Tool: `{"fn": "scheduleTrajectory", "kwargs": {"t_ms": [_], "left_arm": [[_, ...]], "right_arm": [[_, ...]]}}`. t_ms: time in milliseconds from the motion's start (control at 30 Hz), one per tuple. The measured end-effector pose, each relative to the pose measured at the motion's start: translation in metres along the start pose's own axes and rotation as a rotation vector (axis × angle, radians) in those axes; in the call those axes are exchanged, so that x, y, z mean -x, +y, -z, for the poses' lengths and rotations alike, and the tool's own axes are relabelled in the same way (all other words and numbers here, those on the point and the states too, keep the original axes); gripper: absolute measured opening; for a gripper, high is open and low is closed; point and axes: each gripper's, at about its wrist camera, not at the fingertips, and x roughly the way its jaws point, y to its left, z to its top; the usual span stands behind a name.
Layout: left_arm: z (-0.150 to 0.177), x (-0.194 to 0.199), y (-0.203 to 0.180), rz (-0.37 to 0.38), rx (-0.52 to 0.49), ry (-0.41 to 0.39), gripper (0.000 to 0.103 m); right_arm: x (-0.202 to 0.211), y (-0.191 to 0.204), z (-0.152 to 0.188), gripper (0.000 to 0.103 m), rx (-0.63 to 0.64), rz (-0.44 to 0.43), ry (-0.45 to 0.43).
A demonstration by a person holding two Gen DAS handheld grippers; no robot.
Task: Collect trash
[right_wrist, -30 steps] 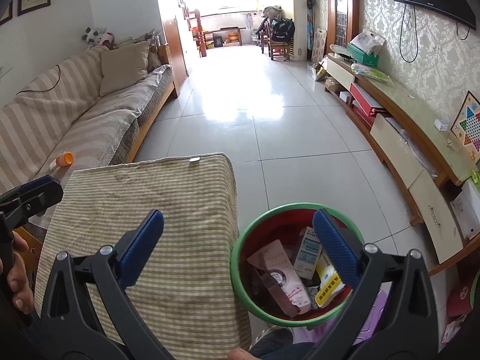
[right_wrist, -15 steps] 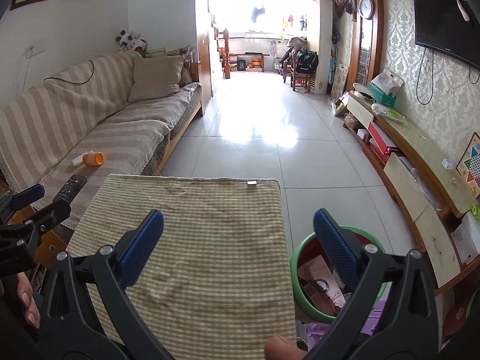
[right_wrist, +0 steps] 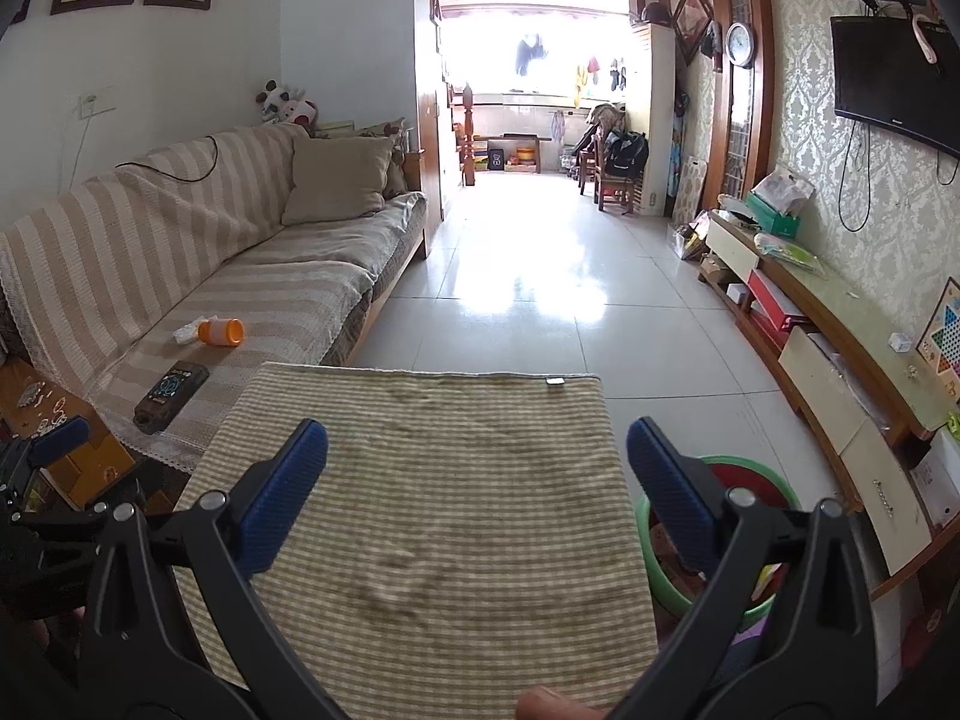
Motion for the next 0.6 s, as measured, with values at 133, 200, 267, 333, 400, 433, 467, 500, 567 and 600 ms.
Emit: {"fn": "scheduleTrajectory", "kwargs": {"t_ms": [133, 200, 267, 333, 400, 433, 467, 500, 567, 600], "left_arm": [[0.001, 0.007, 0.004, -0.033, 0.023, -0.022, 0.095], [0.001, 0.009, 0.003, -0.038, 0.027, -0.026, 0.095], [0.000, 0.010, 0.000, -0.036, 0.026, -0.031, 0.095], [-0.002, 0.012, -0.002, -0.034, 0.022, -0.039, 0.095], [-0.004, 0.013, -0.004, -0.033, 0.017, -0.045, 0.095], [-0.004, 0.013, -0.005, -0.032, 0.014, -0.045, 0.095], [-0.004, 0.014, -0.007, -0.033, 0.009, -0.045, 0.095], [-0.004, 0.014, -0.008, -0.035, 0.006, -0.045, 0.095], [-0.005, 0.014, -0.009, -0.035, 0.005, -0.045, 0.095], [-0.005, 0.015, -0.009, -0.037, 0.005, -0.046, 0.095]], "right_arm": [[0.006, 0.007, 0.004, 0.098, -0.002, -0.006, -0.012], [0.008, 0.009, 0.006, 0.098, 0.003, -0.002, -0.016], [0.010, 0.010, 0.006, 0.098, 0.004, 0.000, -0.018], [0.011, 0.012, 0.006, 0.098, 0.004, 0.002, -0.022], [0.011, 0.011, 0.006, 0.098, 0.000, 0.000, -0.023], [0.011, 0.011, 0.006, 0.098, -0.002, -0.001, -0.022], [0.011, 0.010, 0.006, 0.098, -0.004, -0.001, -0.022], [0.011, 0.009, 0.005, 0.098, -0.007, -0.001, -0.023], [0.011, 0.007, 0.006, 0.098, -0.015, 0.001, -0.023], [0.011, 0.006, 0.006, 0.098, -0.019, 0.000, -0.021]]}}
